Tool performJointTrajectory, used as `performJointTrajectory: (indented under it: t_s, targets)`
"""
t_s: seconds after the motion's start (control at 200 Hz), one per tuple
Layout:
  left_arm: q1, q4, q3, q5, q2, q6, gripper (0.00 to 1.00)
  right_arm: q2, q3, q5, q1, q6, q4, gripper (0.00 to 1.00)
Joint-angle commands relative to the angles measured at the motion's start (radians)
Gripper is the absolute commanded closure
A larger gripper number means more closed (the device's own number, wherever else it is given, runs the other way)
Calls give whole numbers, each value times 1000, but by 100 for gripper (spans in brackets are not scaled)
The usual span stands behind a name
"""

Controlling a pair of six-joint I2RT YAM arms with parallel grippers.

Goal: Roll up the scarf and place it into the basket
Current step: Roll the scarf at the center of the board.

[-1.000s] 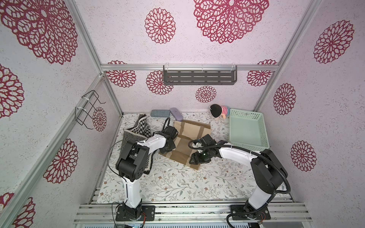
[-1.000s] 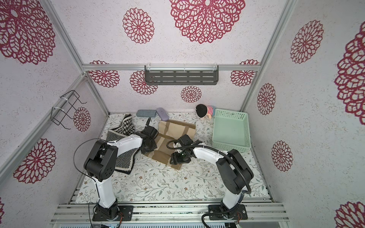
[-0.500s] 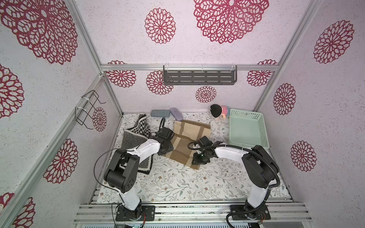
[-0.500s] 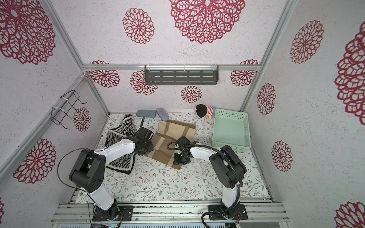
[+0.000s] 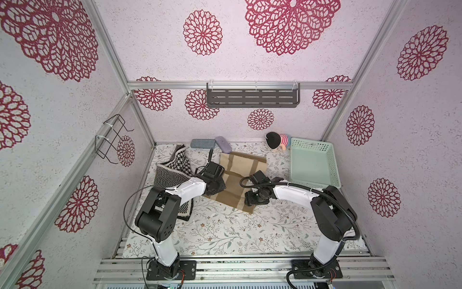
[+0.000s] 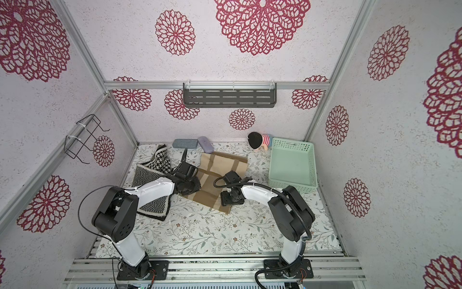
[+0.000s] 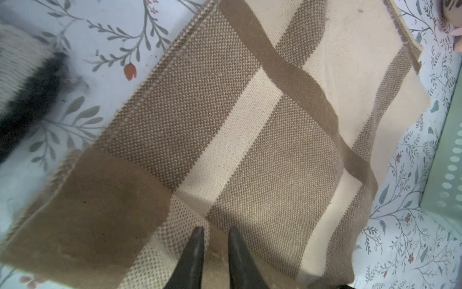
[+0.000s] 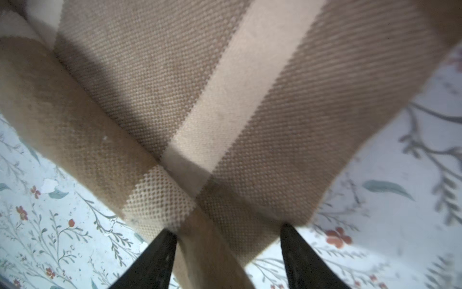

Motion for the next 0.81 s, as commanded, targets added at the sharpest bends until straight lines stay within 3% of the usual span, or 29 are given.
performJointTrajectory:
  t_s: [0.0,0.175,0.425,0.58,0.801]
  targets:
    - [12,68,-10,16,21,4,79,-113,2,134,10,-33,-56,32]
    - [13,96,-14,25,57,-4,82,-137,40,339,159,-132,-81,32]
    - [27,116,-22,52,84,-1,82,99,208,608,398,-267,-146,29]
    - [45,126,-38,72,90,1,82,202,252,667,433,-334,-131,26]
    - [49,121,-34,81,90,14,82,238,201,683,414,-417,-26,25]
